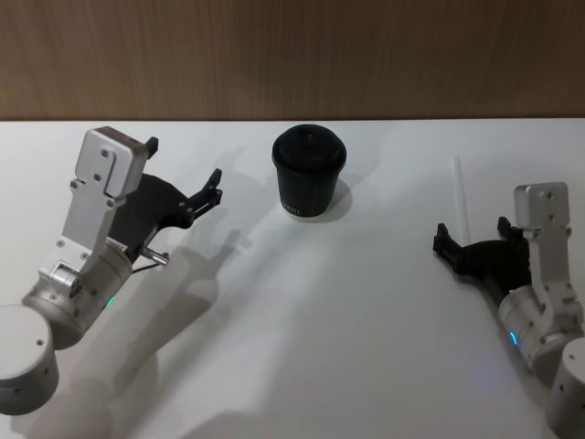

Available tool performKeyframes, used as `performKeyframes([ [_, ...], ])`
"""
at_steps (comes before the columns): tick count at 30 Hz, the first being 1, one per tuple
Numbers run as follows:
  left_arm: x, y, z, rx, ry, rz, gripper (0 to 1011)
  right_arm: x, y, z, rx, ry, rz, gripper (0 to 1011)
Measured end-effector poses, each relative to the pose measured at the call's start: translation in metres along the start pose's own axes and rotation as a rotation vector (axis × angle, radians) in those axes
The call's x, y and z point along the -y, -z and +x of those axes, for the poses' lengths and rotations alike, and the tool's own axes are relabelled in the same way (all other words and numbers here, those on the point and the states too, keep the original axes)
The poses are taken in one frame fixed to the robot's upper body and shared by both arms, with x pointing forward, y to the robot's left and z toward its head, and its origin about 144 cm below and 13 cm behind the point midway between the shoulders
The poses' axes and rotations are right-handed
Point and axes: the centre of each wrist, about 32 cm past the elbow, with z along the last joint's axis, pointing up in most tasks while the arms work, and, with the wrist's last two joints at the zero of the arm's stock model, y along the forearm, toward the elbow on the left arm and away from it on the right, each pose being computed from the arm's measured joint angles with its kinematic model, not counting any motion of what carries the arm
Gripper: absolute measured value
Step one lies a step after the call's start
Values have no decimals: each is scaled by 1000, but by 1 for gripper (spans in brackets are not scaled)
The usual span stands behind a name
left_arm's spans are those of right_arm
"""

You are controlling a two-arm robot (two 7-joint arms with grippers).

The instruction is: Pick up the straw with one hand, pass it to the other hand, and insert it into the cup.

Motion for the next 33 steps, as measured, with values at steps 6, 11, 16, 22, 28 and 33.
performKeyframes([
  [6, 0, 0, 0, 0, 0, 0, 1003, 0, 2, 0, -3, 0, -4, 1001],
  [11, 0, 0, 0, 0, 0, 0, 1003, -1, 3, 0, -4, -1, -7, 962],
  [16, 0, 0, 0, 0, 0, 0, 1003, -1, 4, 0, -6, -1, -7, 840],
  [22, 0, 0, 0, 0, 0, 0, 1003, -1, 4, 0, -7, -1, -9, 680],
  [28, 0, 0, 0, 0, 0, 0, 1003, -1, 5, 0, -7, 0, -10, 476],
  [33, 0, 0, 0, 0, 0, 0, 1003, -1, 5, 0, -7, 0, -11, 283],
])
